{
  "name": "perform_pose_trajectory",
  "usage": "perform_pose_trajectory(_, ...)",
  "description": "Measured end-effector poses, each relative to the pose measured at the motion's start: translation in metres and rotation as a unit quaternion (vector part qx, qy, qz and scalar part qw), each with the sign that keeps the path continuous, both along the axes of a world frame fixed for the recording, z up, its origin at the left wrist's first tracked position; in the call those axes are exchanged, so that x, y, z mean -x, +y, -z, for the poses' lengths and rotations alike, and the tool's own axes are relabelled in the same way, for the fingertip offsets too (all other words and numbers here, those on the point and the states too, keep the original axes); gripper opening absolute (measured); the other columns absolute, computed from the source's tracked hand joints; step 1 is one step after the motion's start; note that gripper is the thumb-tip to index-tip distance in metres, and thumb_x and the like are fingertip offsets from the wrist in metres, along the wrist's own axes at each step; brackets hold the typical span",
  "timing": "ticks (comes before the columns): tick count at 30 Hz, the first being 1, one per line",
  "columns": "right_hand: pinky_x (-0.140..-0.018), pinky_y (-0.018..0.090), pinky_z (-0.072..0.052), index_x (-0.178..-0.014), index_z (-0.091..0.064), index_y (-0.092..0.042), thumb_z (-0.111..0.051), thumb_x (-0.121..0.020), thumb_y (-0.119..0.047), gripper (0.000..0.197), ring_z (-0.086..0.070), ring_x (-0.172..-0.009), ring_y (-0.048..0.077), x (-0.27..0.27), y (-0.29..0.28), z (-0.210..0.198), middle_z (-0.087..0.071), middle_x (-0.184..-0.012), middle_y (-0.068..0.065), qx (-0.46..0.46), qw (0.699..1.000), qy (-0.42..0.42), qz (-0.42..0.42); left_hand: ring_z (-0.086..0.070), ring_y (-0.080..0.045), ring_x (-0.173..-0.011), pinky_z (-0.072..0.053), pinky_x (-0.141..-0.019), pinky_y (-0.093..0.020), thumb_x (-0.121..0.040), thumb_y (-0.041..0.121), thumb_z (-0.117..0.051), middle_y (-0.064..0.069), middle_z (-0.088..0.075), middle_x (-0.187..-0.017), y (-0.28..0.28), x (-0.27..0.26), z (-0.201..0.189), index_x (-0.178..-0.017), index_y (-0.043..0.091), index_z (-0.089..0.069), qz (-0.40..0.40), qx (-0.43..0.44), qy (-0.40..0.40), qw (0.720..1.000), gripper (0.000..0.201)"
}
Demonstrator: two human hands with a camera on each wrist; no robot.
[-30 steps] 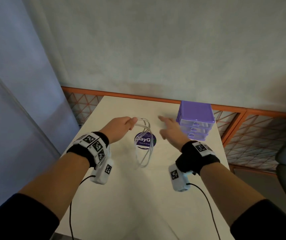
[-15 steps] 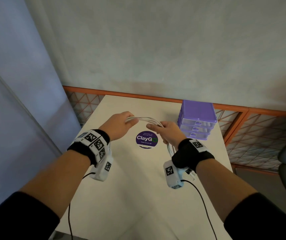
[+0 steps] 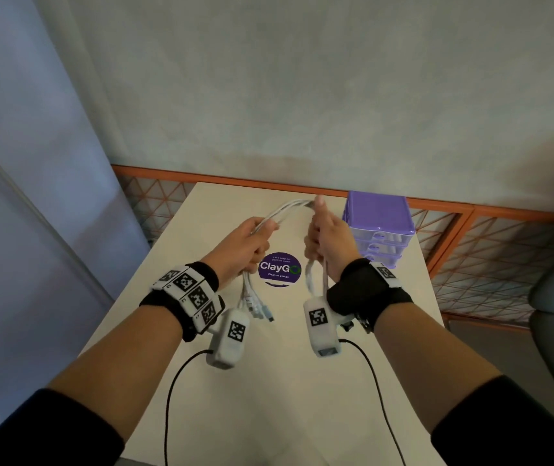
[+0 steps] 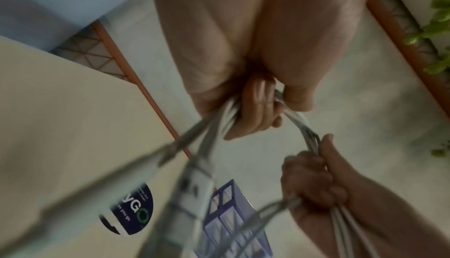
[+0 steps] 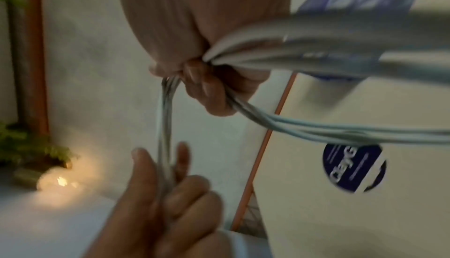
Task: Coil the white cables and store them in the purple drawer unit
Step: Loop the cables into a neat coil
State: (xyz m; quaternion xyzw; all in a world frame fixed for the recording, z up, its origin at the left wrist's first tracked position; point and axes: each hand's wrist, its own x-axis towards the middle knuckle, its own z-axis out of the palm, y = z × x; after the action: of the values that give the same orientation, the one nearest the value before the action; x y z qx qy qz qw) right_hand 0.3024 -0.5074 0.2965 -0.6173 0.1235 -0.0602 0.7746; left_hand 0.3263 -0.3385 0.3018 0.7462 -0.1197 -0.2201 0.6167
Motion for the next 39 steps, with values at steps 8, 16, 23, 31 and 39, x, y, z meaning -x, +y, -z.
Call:
perform_pose_trajectory(8,-0.045,0.026,-0.037,-0.061,-0.037,-0.017,-0.037,-0.094,-0.058,0.052,-0.028,-0.043,0.012,-0.009,0.014,-0.023,-0.029,-0.053,-0.002,-0.273,0.962,-0.027,0.018,-0.041,-0.004,-0.049,-0.034,-0.052,-0.021,-0.08,0.046,-0.067,0.013,-0.046,-0.053,-0.026,0.007,-0.018,-0.083,0.023,-0.058,0.104,-0.175,-0.084,0.975,0.025)
perform_pose_trajectory(16,-0.065,0.032,-0.05,-0.072,-0.053,-0.013,-0.06,-0.088,-0.047,0.038,-0.035,-0.044,0.014,-0.005,-0.007,-0.039,-0.03,-0.049,-0.004,-0.151,0.986,0.029,-0.069,-0.036,-0.015,-0.049,-0.032,-0.05,-0.028,-0.089,0.036,-0.055,0.003,-0.043,-0.056,-0.022,0.005,-0.022,-0.072,0.015,-0.059,0.092,-0.224,-0.072,0.968,0.027)
perform_pose_trajectory(23,-0.06,0.035,-0.055,-0.065,-0.051,-0.01,-0.054,-0.092,-0.028,0.033,-0.036,-0.039,0.016,-0.008,-0.021,-0.038,-0.033,-0.042,-0.002,-0.144,0.982,0.074,-0.092,-0.036,-0.014,-0.051,-0.03,-0.049,-0.024,-0.082,0.04,-0.065,0.004,-0.043,-0.057,-0.022,0.006,-0.021,-0.068,0.018,-0.058,0.079,-0.234,-0.057,0.967,0.028)
perform_pose_trajectory(31,-0.064,0.039,-0.057,-0.071,-0.05,-0.009,-0.053,-0.09,-0.041,0.037,-0.035,-0.045,0.017,-0.006,-0.014,-0.031,-0.033,-0.055,0.002,0.043,0.991,0.125,-0.034,-0.041,-0.015,-0.056,-0.034,-0.053,-0.026,-0.082,0.04,-0.064,0.0,-0.049,-0.064,-0.024,0.008,-0.012,-0.074,0.018,-0.06,0.104,-0.293,-0.064,0.948,0.024)
perform_pose_trajectory(39,-0.058,0.03,-0.039,-0.065,-0.047,-0.014,-0.056,-0.094,-0.036,0.037,-0.027,-0.048,0.013,-0.002,0.005,-0.041,-0.027,-0.057,-0.002,-0.1,0.994,0.051,0.005,-0.036,-0.016,-0.049,-0.033,-0.05,-0.026,-0.084,0.039,-0.061,0.0,-0.041,-0.057,-0.023,0.007,-0.014,-0.063,0.016,-0.06,0.074,-0.249,-0.052,0.964,0.031)
